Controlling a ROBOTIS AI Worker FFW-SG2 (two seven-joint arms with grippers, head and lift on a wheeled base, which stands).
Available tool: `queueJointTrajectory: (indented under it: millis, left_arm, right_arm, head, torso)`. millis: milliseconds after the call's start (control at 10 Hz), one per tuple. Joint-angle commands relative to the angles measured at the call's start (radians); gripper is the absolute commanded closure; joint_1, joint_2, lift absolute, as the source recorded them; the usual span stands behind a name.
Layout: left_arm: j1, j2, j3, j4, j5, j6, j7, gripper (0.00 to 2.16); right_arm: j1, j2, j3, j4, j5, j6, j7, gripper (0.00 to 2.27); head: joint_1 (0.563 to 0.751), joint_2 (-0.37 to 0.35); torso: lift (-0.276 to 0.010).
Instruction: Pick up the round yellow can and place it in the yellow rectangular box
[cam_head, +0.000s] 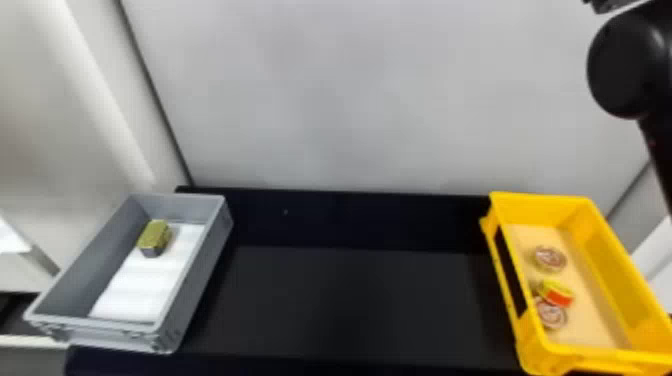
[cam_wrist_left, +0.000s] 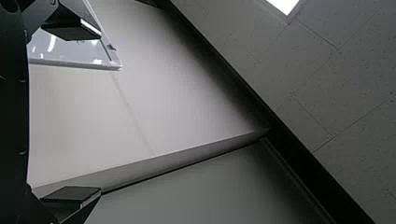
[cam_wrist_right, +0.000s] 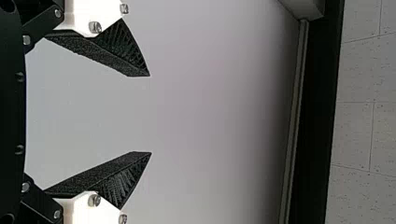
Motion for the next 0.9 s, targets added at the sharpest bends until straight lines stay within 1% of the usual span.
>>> queueJointTrajectory:
  millis: [0,800]
  left_arm:
    - [-0.003,0.001,-0.001,0.0,0.0,0.0,0.0,0.11]
    - [-0.007,0.004,-0.003,0.0,0.0,0.0,-0.001,0.11]
  right_arm:
    - [-0.001,-0.001,0.0,0.0,0.0,-0.001,0.0,0.22]
    - [-0.002,-0.001,0.003,0.0,0.0,-0.01,0.002,0.22]
  head:
    - [0.694,0.054]
    - [0.694,0.054]
  torso:
    - [0.0]
    - [0.0]
